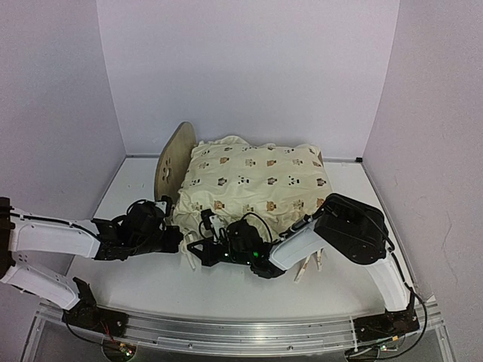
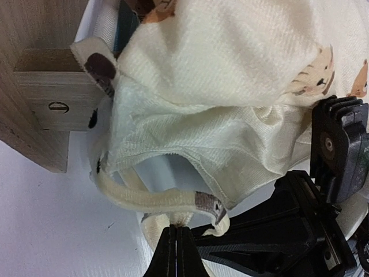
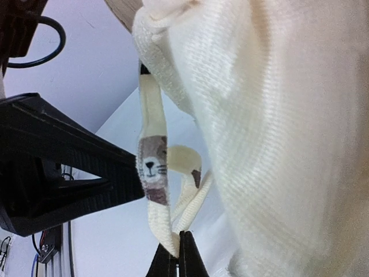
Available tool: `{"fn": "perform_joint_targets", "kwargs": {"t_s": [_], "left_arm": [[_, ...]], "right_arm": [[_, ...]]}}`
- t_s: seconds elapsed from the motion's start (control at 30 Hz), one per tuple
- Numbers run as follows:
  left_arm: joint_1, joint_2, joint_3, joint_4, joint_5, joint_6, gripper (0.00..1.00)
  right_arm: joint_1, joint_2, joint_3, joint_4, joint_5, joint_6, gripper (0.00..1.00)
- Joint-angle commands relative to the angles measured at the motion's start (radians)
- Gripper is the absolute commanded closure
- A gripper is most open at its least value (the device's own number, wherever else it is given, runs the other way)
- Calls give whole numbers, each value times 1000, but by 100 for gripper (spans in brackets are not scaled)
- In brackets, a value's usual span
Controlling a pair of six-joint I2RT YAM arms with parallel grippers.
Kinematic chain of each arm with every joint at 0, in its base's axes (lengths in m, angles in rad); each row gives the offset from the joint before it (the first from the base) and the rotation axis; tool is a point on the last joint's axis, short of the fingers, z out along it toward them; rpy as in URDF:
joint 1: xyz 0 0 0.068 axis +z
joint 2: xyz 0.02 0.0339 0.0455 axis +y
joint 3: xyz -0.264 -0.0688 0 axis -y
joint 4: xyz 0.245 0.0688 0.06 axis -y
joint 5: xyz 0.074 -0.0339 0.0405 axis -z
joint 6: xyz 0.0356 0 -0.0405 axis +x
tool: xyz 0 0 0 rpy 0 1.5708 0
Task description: Set up the pet bed
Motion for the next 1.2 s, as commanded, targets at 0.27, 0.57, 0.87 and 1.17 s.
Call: {"fn": "perform_joint_targets", "kwargs": {"t_s": [0.27, 0.57, 0.87, 1.17], "left_arm": [[34, 67, -52, 239, 132, 57, 100], [54, 127, -117, 434, 159, 91, 100], [56, 252, -170, 638, 149, 133, 100], [56, 316, -211, 791, 159, 173, 100]], "right_arm": [[5, -45, 1, 45, -54, -32, 99], [6, -39, -21, 44, -58, -22, 89], [5, -33, -57, 44, -77, -15, 75], [5, -154, -213, 23, 25, -126, 59]]}}
